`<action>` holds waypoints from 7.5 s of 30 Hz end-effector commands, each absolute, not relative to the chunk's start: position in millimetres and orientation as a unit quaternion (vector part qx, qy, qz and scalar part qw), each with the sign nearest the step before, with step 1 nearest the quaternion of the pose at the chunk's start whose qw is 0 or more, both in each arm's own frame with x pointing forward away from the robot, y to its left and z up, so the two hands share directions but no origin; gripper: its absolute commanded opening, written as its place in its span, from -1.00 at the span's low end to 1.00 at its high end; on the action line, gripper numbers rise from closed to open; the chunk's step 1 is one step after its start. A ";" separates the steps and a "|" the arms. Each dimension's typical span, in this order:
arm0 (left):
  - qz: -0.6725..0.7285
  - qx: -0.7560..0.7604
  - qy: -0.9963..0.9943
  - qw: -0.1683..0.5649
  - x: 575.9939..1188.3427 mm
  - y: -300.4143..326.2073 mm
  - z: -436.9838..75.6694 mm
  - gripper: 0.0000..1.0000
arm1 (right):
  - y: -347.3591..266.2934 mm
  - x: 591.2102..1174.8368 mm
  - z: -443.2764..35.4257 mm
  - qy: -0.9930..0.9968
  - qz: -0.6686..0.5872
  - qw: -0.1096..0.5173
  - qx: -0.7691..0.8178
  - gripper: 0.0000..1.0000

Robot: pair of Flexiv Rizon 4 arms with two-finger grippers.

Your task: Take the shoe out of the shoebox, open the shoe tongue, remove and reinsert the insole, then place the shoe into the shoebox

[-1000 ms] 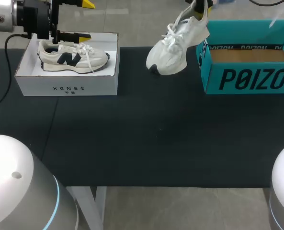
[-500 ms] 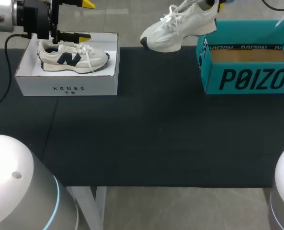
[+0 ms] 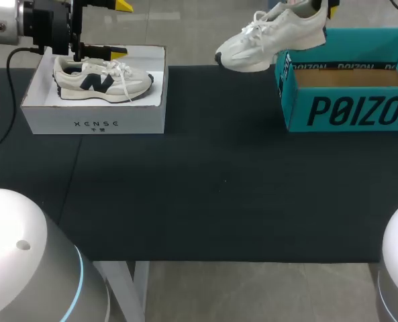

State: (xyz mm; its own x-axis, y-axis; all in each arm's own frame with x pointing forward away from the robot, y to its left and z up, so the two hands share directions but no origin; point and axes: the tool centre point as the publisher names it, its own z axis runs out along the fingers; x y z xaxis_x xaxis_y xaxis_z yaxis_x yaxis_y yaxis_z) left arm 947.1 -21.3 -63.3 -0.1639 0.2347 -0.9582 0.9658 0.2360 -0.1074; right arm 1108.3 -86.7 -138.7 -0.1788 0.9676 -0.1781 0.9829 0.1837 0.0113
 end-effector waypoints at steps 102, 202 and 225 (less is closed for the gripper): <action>-0.406 0.466 0.646 0.448 948.1 -21.3 -63.1 1.00 | -349.5 1087.6 -349.4 0.548 -0.120 0.114 0.820 1.00; -0.066 0.707 0.698 0.092 1159.5 187.8 -180.6 1.00 | -306.7 1056.9 -168.4 0.648 0.049 0.033 0.760 1.00; -0.001 0.706 0.707 0.026 1175.0 234.5 -241.1 1.00 | -306.7 1056.9 -168.4 0.648 0.049 0.033 0.760 1.00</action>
State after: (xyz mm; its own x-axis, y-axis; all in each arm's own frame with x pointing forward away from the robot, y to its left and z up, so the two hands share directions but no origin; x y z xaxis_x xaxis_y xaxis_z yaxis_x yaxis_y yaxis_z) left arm 1164.2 230.1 -227.5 -0.0058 0.9996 -0.0288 0.9989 0.0072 0.0469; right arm 1057.0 -306.7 -168.5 0.1552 0.9874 0.0313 0.9810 -0.1578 0.1131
